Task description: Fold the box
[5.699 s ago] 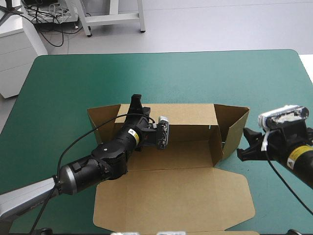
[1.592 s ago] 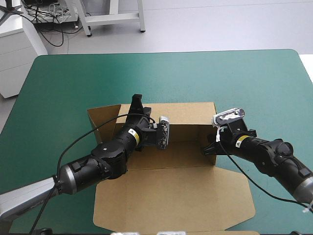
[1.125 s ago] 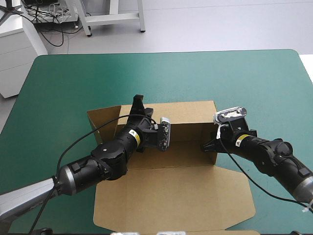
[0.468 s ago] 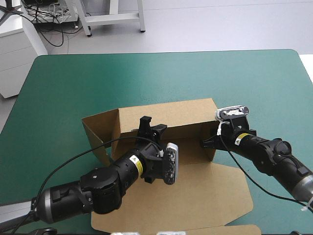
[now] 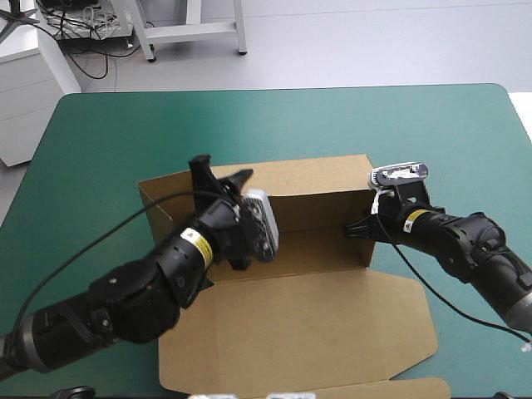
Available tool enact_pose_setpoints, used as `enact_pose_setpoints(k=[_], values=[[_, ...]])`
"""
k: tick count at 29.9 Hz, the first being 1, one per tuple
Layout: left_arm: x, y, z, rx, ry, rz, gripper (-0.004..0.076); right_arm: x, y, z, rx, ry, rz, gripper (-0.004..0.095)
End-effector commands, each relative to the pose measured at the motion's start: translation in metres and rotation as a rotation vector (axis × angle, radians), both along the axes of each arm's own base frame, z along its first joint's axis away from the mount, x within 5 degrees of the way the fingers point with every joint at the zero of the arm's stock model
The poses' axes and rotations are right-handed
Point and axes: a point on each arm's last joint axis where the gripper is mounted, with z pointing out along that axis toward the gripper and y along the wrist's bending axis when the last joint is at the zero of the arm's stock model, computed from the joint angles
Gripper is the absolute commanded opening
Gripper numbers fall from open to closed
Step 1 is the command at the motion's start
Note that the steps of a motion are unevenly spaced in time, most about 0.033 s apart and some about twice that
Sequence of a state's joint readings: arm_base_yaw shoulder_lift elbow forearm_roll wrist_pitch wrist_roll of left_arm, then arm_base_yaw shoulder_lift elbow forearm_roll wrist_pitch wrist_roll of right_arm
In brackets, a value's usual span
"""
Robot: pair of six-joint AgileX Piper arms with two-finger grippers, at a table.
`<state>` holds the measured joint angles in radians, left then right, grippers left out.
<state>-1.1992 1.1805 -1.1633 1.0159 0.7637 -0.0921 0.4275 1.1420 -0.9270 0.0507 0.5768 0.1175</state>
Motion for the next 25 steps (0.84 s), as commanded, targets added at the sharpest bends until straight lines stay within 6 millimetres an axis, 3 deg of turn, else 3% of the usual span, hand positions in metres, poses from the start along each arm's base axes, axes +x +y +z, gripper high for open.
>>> enact_pose_setpoints(k=[1,4,8,12,15,21,25], values=[[0.018,0.028,0.045,-0.162,-0.059,0.100,0.0317,0.001,-0.006,0.036,-0.001,-0.093,-0.050,-0.0003],[0.033,0.047,0.061,-0.220,-0.057,0.177,0.0317,0.002,-0.010,0.046,-0.025,-0.097,-0.080,-0.0008],[0.046,0.070,0.067,-0.278,-0.041,0.229,0.0286,0.012,-0.008,0.048,-0.078,-0.040,-0.090,-0.0019],[0.058,0.096,0.063,-0.357,0.054,0.321,0.0088,0.035,0.000,0.039,-0.159,0.064,-0.091,-0.0020],[0.063,0.115,0.060,-0.411,0.117,0.378,-0.0009,0.056,0.009,0.031,-0.201,0.118,-0.075,-0.0020],[0.064,0.147,0.059,-0.555,0.210,0.454,0.0001,0.099,0.018,0.015,-0.205,0.203,-0.048,-0.0020],[0.052,0.161,0.049,-0.640,0.250,0.494,0.0001,0.124,0.013,0.001,-0.169,0.252,-0.040,-0.0020]])
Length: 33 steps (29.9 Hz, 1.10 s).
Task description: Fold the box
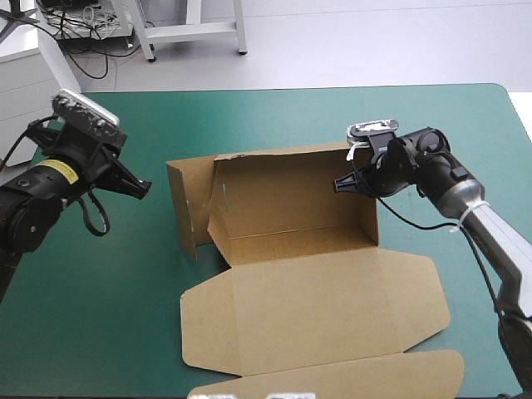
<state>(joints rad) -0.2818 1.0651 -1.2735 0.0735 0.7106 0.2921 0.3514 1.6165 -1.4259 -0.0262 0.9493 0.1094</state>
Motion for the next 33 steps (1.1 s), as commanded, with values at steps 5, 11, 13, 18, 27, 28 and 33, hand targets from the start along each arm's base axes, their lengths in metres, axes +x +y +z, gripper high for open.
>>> enact_pose_setpoints(k=[5,11,13,18,27,28,33], values=[[-0.046,0.017,-0.023,-0.137,-0.101,0.025,0.0000,0.030,-0.008,-0.016,0.004,0.013,0.013,-0.0020],[-0.092,0.025,-0.075,-0.243,-0.089,0.029,-0.0006,0.041,-0.004,-0.041,-0.010,0.073,0.012,-0.0020],[-0.105,0.028,-0.088,-0.284,-0.079,0.044,-0.0010,0.043,-0.004,-0.046,-0.014,0.086,0.012,-0.0020],[-0.132,0.034,-0.123,-0.347,0.023,0.099,-0.0010,0.047,-0.004,-0.057,-0.039,0.108,0.015,-0.0020],[-0.173,0.046,-0.141,-0.380,0.020,0.144,-0.0010,0.049,-0.003,-0.066,-0.058,0.134,0.035,-0.0009],[-0.177,0.049,-0.142,-0.375,0.018,0.158,-0.0010,0.049,-0.004,-0.066,-0.060,0.139,0.035,0.0004],[-0.191,0.059,-0.148,-0.347,0.008,0.229,-0.0010,0.049,-0.004,-0.056,-0.064,0.154,0.035,0.0234]])
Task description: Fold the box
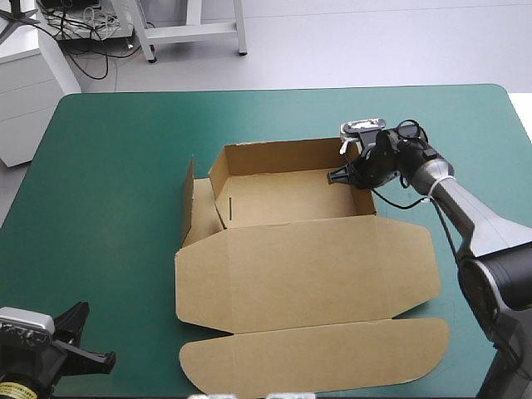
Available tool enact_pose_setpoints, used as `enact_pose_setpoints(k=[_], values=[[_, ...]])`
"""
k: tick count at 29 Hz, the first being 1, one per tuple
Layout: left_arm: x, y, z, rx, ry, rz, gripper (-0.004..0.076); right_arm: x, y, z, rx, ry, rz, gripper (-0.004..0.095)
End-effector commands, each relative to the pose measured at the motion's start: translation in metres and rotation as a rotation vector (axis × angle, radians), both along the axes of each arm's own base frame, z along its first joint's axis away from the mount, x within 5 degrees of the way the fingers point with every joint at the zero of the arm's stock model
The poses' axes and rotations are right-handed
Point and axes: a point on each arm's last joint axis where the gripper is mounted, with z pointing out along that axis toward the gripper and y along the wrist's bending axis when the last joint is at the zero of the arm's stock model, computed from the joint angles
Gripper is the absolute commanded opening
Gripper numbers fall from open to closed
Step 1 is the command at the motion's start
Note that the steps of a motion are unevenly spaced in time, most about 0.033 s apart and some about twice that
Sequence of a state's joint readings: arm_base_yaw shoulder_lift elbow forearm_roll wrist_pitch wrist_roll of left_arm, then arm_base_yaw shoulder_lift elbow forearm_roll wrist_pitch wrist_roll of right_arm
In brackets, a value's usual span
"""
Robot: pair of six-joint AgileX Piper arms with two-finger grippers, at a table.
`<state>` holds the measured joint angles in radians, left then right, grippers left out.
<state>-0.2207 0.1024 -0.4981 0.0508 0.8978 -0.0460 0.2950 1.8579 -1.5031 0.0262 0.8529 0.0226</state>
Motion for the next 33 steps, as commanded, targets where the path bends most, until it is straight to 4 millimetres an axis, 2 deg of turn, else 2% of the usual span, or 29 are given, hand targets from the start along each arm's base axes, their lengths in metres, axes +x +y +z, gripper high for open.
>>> enact_pose_setpoints(k=[1,3,5,13,16,21,25,33], values=[[-0.005,0.005,0.008,-0.018,-0.055,0.046,-0.0010,-0.009,-0.005,0.014,-0.052,0.086,0.026,0.0302],[-0.010,0.006,0.008,-0.025,-0.074,0.048,-0.0010,-0.006,-0.004,0.027,-0.045,0.069,0.021,0.0399],[-0.013,0.008,0.008,-0.017,-0.099,0.055,-0.0010,-0.003,-0.003,0.043,-0.038,0.040,0.019,0.0442],[-0.017,0.009,0.007,-0.019,-0.102,0.057,-0.0010,-0.009,-0.010,0.098,-0.075,0.000,-0.007,0.0444],[-0.017,0.009,0.007,-0.019,-0.102,0.057,-0.0010,-0.017,-0.012,0.112,-0.063,-0.034,-0.012,0.0445],[-0.017,0.008,0.007,-0.033,-0.099,0.048,-0.0010,-0.019,-0.013,0.115,-0.058,-0.041,-0.012,0.0444],[-0.017,0.007,0.007,-0.034,-0.098,0.047,-0.0010,-0.017,-0.010,0.110,-0.036,-0.021,-0.008,0.0444],[-0.017,0.007,0.007,-0.034,-0.098,0.047,-0.0010,0.005,0.000,0.067,-0.048,0.088,-0.002,0.0444]])
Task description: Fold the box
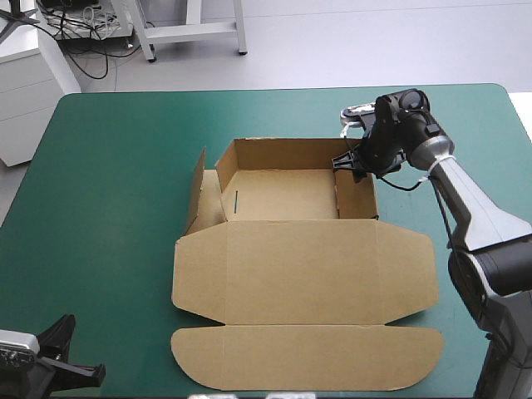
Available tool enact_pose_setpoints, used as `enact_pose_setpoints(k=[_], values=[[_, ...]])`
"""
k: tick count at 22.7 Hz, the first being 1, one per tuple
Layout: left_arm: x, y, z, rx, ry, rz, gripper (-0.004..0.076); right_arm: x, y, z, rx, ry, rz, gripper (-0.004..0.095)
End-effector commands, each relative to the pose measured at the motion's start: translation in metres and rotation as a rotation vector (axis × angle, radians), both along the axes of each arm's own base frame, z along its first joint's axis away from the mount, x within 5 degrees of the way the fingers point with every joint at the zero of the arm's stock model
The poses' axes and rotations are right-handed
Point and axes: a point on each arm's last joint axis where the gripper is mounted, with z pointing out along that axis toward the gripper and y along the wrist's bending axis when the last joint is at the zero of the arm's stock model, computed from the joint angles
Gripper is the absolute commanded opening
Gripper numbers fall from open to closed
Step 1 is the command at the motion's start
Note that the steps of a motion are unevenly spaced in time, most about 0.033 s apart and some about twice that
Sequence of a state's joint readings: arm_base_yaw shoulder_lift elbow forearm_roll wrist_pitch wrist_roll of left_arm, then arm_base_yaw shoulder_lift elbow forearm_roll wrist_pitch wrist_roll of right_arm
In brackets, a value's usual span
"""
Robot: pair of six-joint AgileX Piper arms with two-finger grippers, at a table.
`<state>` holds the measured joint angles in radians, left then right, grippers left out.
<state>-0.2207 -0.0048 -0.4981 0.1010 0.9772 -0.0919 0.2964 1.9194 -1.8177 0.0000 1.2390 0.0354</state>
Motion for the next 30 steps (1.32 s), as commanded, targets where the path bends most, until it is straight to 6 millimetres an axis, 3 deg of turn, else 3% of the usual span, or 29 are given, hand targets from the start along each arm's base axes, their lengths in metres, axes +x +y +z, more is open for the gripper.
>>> enact_pose_setpoints(k=[1,7,9,10,12,16,18,23,30], values=[[0.002,-0.001,0.012,-0.024,-0.069,-0.002,-0.0010,-0.001,-0.001,0.011,0.006,-0.022,0.000,0.0444],[0.002,-0.001,0.012,-0.024,-0.069,-0.002,-0.0010,0.009,0.002,-0.011,-0.007,0.029,-0.009,0.0407],[0.002,-0.001,0.012,-0.024,-0.069,-0.002,-0.0010,0.010,0.002,-0.014,-0.005,0.037,-0.020,0.0283],[0.002,-0.001,0.012,-0.024,-0.069,-0.002,-0.0010,0.009,0.003,-0.014,0.000,0.040,-0.022,0.0144],[0.002,-0.001,0.012,-0.024,-0.069,-0.002,-0.0010,0.009,0.003,-0.013,0.002,0.039,-0.026,-0.0014],[0.002,-0.001,0.012,-0.024,-0.069,-0.002,-0.0010,0.007,0.003,-0.009,0.015,0.033,-0.021,-0.0020],[0.002,-0.001,0.012,-0.024,-0.069,-0.002,-0.0010,0.003,0.002,0.001,0.026,0.009,-0.016,-0.0020],[0.002,-0.001,0.013,-0.024,-0.071,-0.002,-0.0010,-0.021,-0.005,0.050,0.061,-0.107,-0.012,-0.0020],[0.002,-0.001,0.013,-0.024,-0.073,-0.002,-0.0010,-0.067,-0.022,0.117,0.086,-0.291,-0.014,-0.0020]])
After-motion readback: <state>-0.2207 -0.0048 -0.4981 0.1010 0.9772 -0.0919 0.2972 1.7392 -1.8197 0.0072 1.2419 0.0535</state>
